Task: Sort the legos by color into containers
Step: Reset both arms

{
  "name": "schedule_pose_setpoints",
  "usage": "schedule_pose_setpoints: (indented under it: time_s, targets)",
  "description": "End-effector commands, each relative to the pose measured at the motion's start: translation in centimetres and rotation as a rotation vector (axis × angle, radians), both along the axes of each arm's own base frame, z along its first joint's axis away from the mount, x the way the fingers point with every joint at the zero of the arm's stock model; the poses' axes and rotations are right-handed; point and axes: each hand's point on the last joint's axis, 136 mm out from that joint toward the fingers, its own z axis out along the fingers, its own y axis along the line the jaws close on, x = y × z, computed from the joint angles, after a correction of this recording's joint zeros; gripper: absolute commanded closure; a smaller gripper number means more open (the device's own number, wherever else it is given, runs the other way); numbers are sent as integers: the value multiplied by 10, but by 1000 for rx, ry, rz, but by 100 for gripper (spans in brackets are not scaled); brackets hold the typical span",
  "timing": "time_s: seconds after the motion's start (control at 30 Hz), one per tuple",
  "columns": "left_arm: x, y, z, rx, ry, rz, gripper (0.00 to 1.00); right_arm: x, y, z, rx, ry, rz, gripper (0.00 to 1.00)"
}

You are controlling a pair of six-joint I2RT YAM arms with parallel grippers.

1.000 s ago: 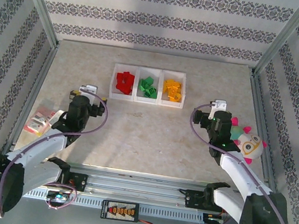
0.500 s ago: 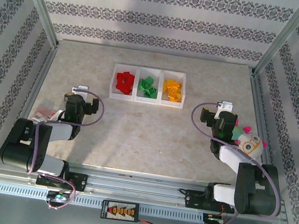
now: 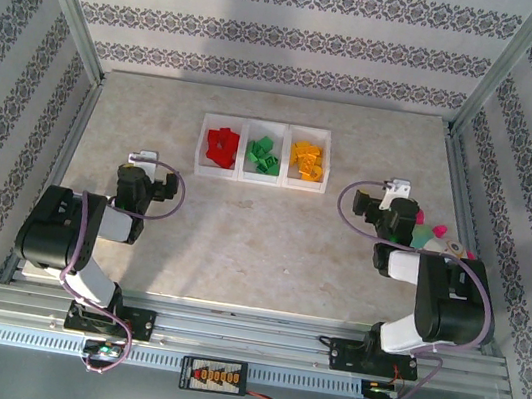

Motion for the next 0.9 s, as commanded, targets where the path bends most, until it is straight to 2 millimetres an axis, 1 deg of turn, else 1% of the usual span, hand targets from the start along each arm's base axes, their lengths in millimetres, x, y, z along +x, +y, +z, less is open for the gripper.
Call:
schedule_pose_setpoints:
  time_s: [0.0, 0.43, 0.53, 0.87]
  targets:
    - [9, 3, 19, -22, -78, 10, 1, 3, 5, 10, 23, -56, 23, 2]
    - [9, 4, 18, -21, -75, 14, 1, 3, 5, 10, 21, -62, 25, 2]
    - [10, -1, 17, -19, -62, -17, 1, 2, 5, 9, 21, -64, 24, 2]
    - [11, -2, 18, -18, -63, -22, 1, 2, 5, 10, 21, -67, 26, 2]
